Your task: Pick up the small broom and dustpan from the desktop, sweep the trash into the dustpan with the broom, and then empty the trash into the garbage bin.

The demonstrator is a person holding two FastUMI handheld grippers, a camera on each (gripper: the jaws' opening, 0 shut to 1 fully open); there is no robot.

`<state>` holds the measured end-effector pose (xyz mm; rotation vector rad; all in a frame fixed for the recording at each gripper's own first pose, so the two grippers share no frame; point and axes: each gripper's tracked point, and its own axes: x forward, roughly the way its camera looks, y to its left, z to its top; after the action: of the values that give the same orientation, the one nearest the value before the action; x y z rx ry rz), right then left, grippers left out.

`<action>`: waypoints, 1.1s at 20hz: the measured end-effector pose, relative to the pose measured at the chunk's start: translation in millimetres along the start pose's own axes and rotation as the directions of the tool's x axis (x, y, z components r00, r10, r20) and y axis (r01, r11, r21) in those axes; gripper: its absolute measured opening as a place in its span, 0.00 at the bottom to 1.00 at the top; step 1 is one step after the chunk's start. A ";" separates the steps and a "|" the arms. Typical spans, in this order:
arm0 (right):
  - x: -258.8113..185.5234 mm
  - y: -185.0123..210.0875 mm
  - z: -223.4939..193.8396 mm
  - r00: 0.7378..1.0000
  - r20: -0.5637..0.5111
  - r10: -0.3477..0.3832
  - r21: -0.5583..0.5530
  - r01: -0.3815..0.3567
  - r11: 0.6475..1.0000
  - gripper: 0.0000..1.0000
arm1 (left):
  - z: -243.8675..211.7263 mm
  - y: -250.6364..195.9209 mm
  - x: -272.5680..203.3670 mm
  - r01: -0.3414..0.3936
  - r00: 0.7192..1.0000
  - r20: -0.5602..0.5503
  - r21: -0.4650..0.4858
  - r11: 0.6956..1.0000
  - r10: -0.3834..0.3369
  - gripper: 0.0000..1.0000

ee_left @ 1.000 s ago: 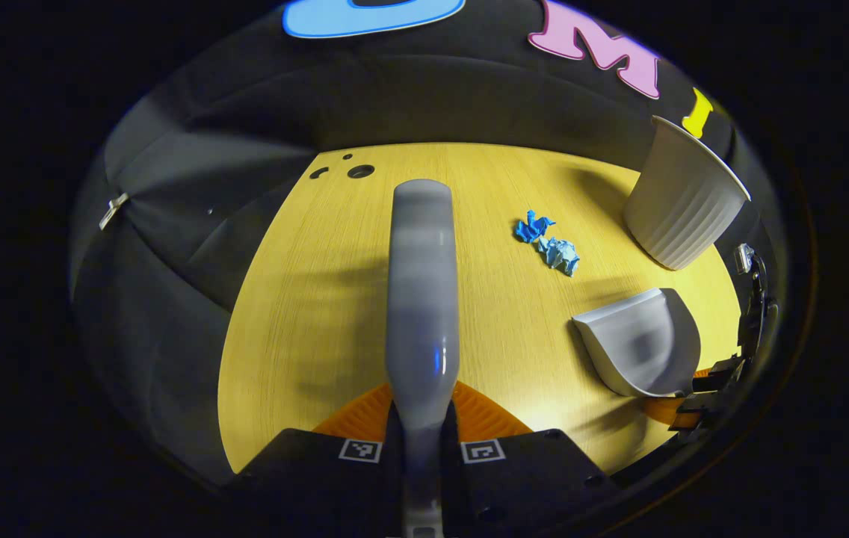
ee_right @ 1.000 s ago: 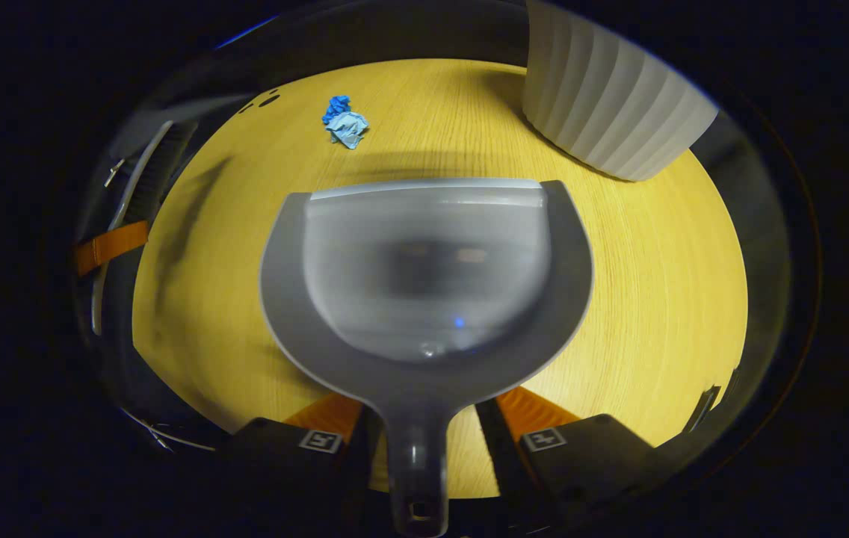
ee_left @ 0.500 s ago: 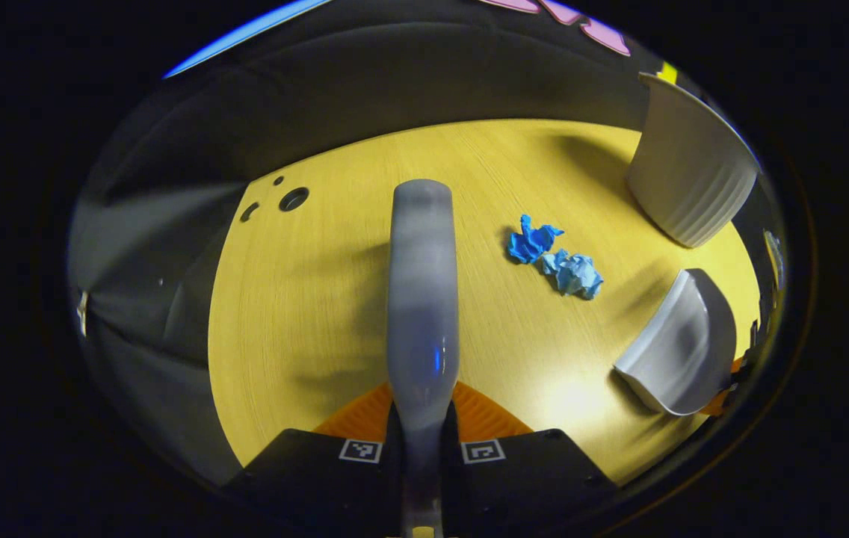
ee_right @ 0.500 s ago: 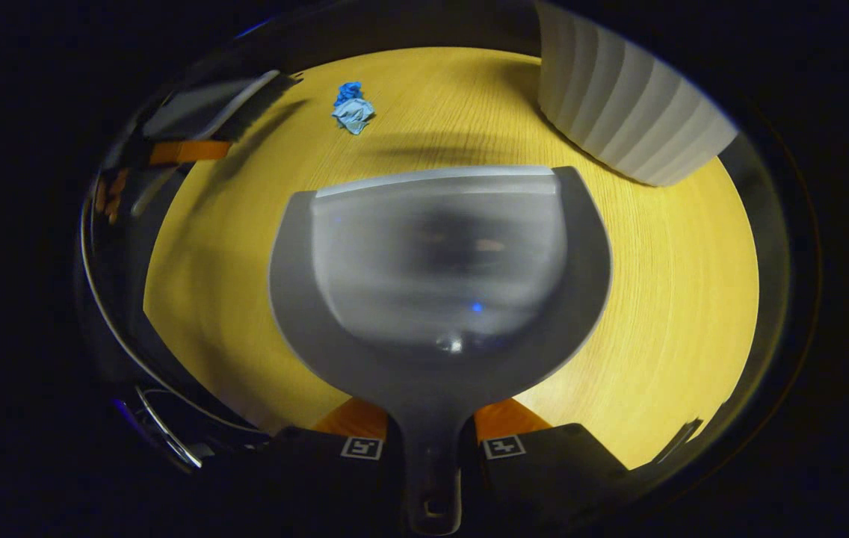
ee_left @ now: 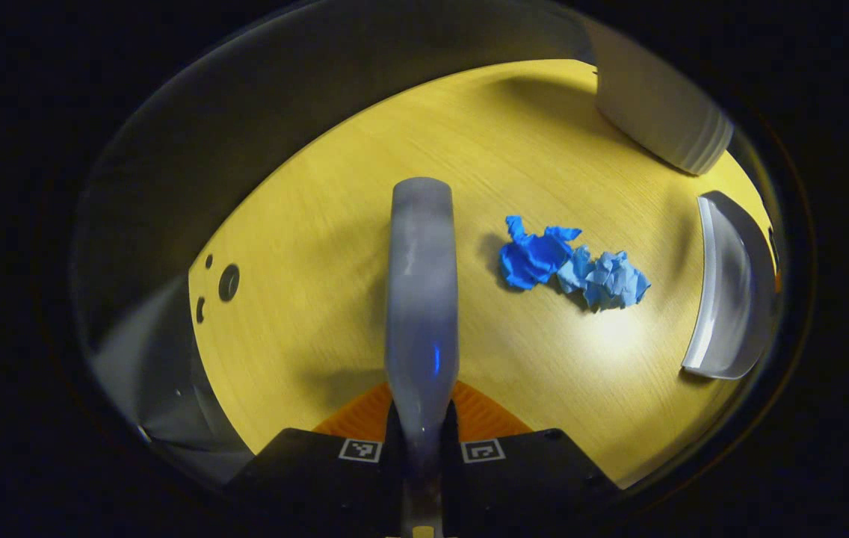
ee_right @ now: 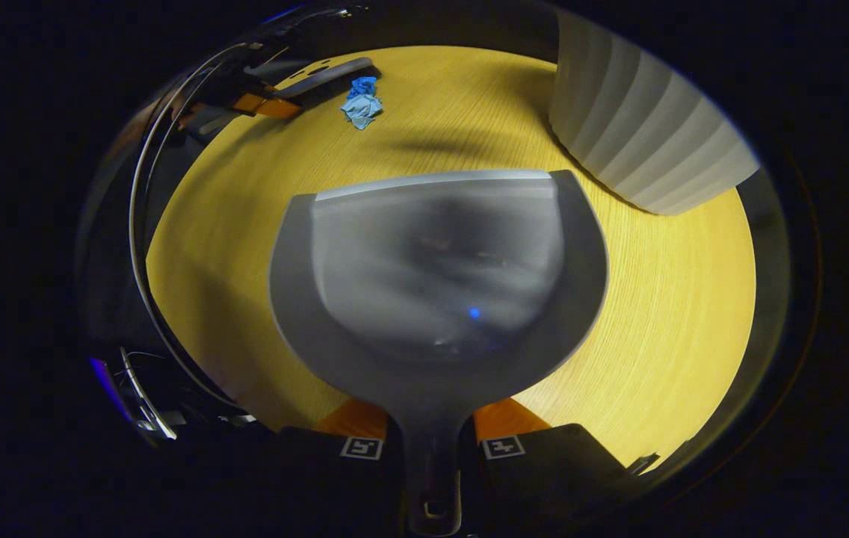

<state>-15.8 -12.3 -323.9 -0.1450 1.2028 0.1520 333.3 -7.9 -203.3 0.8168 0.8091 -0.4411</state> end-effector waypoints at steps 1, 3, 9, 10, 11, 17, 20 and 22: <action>1.3 -0.8 0.1 1.000 0.000 -0.003 -0.008 0.003 1.000 0.33 | 2.0 -2.2 0.8 0.011 1.000 -0.006 0.037 0.999 -0.011 0.24; 1.2 -2.3 0.8 1.000 0.002 -0.004 -0.026 0.004 1.000 0.33 | 7.2 -14.0 -1.6 0.047 0.999 -0.009 0.093 0.995 -0.046 0.24; 1.9 -3.2 0.7 1.000 -0.004 0.005 -0.041 -0.005 0.999 0.33 | 4.9 -75.0 -20.9 0.197 0.980 -0.035 0.143 0.970 -0.193 0.24; 2.3 -3.5 1.2 1.000 -0.003 0.005 -0.044 -0.006 0.999 0.33 | 2.7 -86.8 -26.2 0.224 0.974 -0.050 0.147 0.963 -0.219 0.24; 3.3 -3.7 1.6 1.000 -0.002 0.006 -0.047 -0.006 0.999 0.33 | 1.1 -97.0 -29.7 0.254 0.967 -0.064 0.147 0.956 -0.247 0.24; 6.1 1.5 3.8 1.000 0.010 0.017 -0.085 -0.016 0.996 0.33 | -10.2 -160.1 -62.0 0.402 0.911 -0.146 0.110 0.909 -0.385 0.24; 5.4 1.2 3.2 1.000 0.017 0.025 -0.095 -0.023 0.995 0.33 | -21.3 -181.2 -78.9 0.460 0.875 -0.203 0.061 0.886 -0.440 0.27; 6.9 1.7 4.0 0.999 0.022 0.031 -0.094 -0.029 0.995 0.33 | -27.2 -201.6 -92.2 0.498 0.849 -0.223 0.039 0.866 -0.479 0.24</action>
<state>-10.1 -9.5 -328.9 -0.2066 1.1752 0.2355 136.3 -107.5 -237.4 0.7463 1.2069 -0.8661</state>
